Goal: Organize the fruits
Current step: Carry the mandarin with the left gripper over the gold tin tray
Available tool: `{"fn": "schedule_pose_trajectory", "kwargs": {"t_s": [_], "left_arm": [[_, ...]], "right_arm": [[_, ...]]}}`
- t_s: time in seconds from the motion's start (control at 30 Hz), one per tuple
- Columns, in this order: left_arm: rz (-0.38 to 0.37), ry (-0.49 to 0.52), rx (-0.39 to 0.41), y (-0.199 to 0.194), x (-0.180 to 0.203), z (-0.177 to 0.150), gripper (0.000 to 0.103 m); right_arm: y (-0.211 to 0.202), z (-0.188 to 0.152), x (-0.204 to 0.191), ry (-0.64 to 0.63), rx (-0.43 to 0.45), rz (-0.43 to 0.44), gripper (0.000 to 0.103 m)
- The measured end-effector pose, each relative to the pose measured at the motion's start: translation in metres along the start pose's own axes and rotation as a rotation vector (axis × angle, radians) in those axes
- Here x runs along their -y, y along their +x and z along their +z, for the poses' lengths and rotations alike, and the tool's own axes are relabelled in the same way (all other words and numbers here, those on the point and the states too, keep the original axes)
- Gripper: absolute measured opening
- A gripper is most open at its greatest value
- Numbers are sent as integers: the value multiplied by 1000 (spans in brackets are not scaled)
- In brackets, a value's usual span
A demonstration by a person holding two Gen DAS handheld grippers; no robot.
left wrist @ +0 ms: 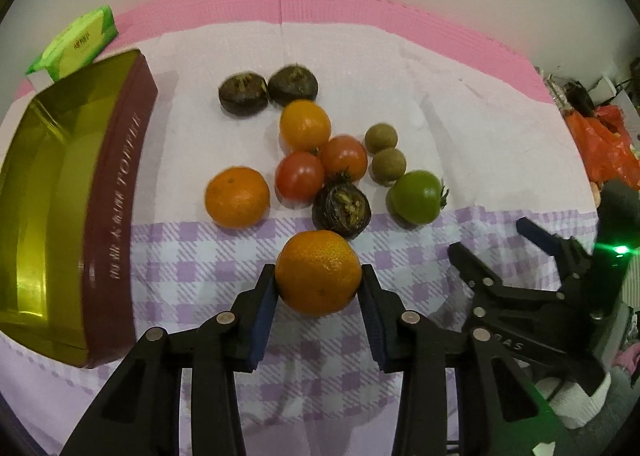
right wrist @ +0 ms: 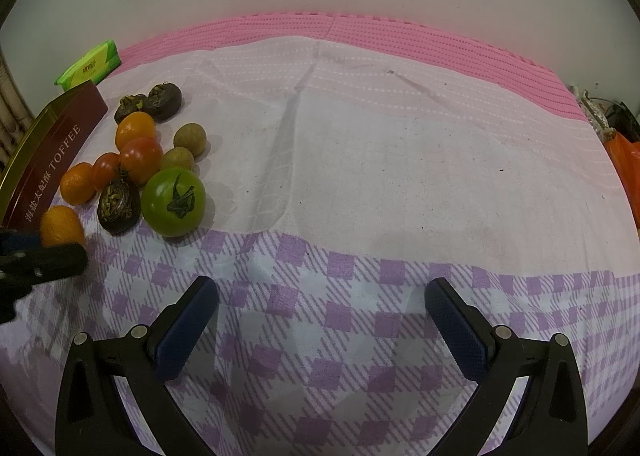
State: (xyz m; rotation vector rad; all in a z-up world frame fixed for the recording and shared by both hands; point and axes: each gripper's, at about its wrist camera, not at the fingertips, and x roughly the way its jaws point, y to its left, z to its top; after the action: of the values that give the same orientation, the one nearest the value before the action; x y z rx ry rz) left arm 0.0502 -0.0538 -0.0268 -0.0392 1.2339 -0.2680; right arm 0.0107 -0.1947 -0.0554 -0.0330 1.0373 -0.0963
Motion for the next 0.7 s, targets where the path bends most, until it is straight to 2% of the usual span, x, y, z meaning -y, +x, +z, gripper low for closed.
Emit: {"fn": "schedule_pose_trajectory", "kwargs": {"t_s": [0.3,0.43,0.7], "left_arm": [[23,-60,92,-42,-34,19,36],[81,-105,127,-57,-65,29,36],[209,-219,125,-64,-143,26,36]], "right_arm": [[0,-2,-1,3,8,0,103],[0,-2,-1,4,4,0,103],[1,-1,-1,16,-3,-7,103]]}}
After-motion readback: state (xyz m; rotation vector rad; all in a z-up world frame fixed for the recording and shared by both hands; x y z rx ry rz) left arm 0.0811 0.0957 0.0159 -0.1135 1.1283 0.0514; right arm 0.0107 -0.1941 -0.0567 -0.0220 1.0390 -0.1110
